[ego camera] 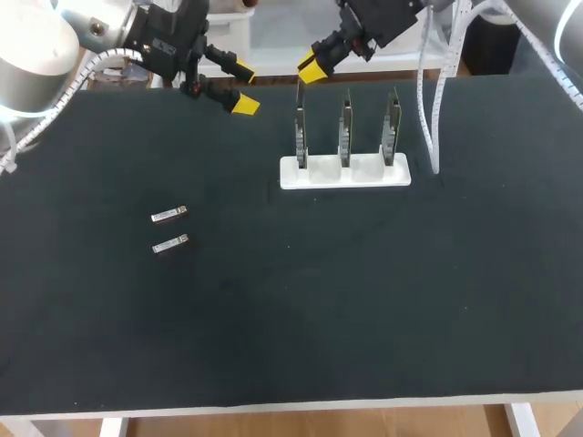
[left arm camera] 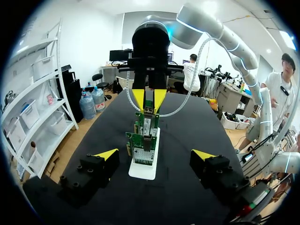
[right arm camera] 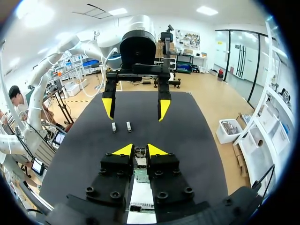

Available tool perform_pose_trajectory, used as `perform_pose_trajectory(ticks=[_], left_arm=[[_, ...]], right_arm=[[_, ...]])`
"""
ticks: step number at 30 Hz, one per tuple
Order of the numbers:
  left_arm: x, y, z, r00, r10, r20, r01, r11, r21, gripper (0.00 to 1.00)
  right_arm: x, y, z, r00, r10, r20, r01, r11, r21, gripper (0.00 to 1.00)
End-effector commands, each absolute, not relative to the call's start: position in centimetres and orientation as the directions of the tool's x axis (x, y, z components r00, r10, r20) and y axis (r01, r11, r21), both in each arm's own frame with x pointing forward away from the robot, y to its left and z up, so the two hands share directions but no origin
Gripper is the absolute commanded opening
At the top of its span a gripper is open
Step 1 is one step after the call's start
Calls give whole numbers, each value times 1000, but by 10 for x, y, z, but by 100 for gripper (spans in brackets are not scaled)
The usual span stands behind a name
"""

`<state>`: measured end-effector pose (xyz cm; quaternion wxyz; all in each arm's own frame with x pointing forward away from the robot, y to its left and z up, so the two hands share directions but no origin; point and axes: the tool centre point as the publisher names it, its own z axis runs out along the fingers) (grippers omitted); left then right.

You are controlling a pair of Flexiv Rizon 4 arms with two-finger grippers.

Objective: Pick up the optical module with the left hand, and insert it into the network port with the right hand.

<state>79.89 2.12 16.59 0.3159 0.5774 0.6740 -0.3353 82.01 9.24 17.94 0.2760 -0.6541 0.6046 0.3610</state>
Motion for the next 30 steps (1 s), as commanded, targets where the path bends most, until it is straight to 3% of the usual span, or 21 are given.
perform_pose_trajectory(ticks=[1,30], left_arm=[[797,21,166,-135,568,-812,990,112,-86,100],[797,21,166,-135,568,-812,990,112,-86,100]], right_arm=[[827,93,181,9,-591,-807,-725,-560,401,0],[821,91,178,13,-597,-802,-705,-574,416,0]])
